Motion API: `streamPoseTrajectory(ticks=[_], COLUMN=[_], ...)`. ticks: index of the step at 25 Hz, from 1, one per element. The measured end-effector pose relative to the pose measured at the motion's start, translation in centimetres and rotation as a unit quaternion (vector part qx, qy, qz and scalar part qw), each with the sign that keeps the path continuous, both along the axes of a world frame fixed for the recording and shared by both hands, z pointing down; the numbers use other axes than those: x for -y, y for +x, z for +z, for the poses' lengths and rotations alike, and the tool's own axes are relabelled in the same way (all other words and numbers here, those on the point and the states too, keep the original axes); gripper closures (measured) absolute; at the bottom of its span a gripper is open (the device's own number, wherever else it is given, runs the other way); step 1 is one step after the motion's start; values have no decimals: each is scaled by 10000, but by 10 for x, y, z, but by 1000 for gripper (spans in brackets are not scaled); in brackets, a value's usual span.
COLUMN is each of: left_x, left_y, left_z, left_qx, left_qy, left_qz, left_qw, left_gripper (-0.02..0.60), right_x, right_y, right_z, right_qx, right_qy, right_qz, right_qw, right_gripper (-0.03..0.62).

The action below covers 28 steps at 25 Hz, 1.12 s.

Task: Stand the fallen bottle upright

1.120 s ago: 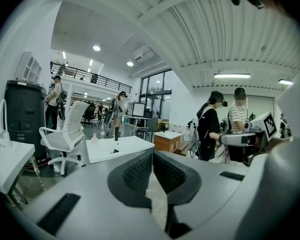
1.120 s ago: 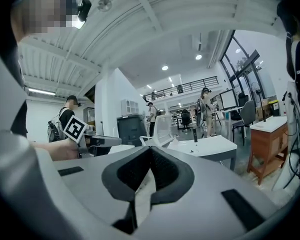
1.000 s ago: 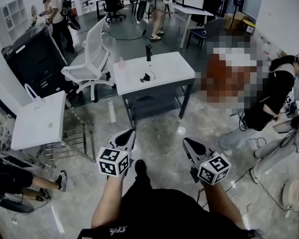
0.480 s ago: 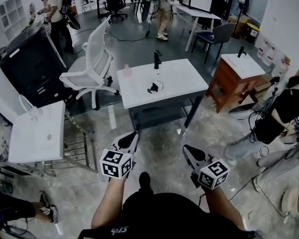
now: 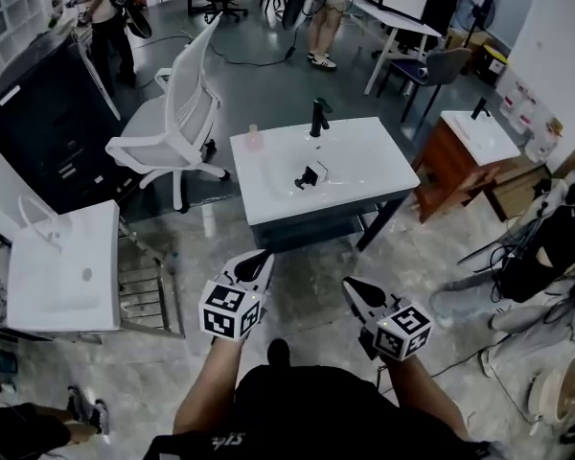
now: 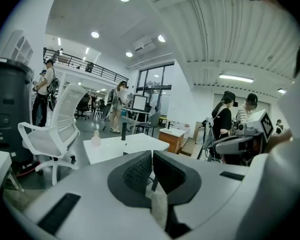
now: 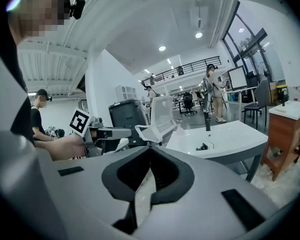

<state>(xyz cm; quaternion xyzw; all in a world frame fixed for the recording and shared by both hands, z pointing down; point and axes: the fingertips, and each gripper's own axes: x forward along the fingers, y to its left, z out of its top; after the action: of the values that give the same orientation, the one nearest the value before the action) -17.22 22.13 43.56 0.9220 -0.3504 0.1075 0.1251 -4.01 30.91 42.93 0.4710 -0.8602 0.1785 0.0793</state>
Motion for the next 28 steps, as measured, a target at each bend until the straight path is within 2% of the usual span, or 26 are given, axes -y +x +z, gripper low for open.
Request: streamPoseTrajectory(ticks=[8, 19, 24, 28], left_x=[65, 124, 172, 223], left_y=[4, 47, 56, 90], left_z=[9, 40, 45, 44], left_qx=[-17, 177, 375, 318], left_qy=[-58, -399, -469, -555], left_qz=[279, 594, 189, -143], left_qw=[9996, 9973, 9980, 9979], left_gripper=[557, 557, 557, 557], right_x=[65, 137, 197, 250], right_y=[-9, 25, 36, 69], right_z=[8, 46, 52, 52], right_qx=[-2, 284, 474, 474], right_qy=[-67, -453, -503, -501], right_qz=[138, 286, -128, -512], right_qw=[9999, 9982, 9975, 9963], right_gripper=[579, 579, 579, 579])
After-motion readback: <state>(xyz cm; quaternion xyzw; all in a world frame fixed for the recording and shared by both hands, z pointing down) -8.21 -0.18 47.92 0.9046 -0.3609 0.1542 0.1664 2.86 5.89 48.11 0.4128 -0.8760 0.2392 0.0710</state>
